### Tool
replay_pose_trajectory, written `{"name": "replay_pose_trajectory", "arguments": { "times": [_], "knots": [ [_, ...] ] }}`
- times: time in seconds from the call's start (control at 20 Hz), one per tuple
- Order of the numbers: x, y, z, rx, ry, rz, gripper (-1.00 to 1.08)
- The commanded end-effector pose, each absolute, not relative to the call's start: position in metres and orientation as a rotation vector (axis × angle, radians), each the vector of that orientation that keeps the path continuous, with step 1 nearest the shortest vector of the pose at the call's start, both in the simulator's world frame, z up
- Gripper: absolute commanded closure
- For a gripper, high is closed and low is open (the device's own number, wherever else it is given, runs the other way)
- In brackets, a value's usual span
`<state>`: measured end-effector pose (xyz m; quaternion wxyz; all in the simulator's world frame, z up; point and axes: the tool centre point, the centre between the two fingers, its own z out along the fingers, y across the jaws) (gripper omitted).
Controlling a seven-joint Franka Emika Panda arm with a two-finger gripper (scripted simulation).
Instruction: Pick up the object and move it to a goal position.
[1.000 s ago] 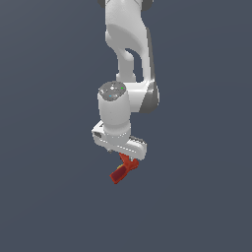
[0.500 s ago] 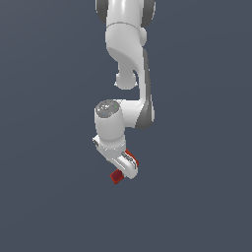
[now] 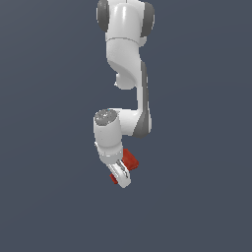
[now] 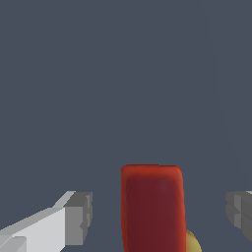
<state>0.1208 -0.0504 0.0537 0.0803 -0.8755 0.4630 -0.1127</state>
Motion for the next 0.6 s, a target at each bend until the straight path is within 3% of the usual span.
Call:
{"name": "replay_pose_trajectory", "arguments": {
  "times": [0.0, 0.55],
  "knots": [
    [0.123, -0.052, 0.05, -2.593, 1.419, -0.345, -1.0],
    [0.126, -0.052, 0.039, -2.584, 1.432, -0.346, -1.0]
  ]
}}
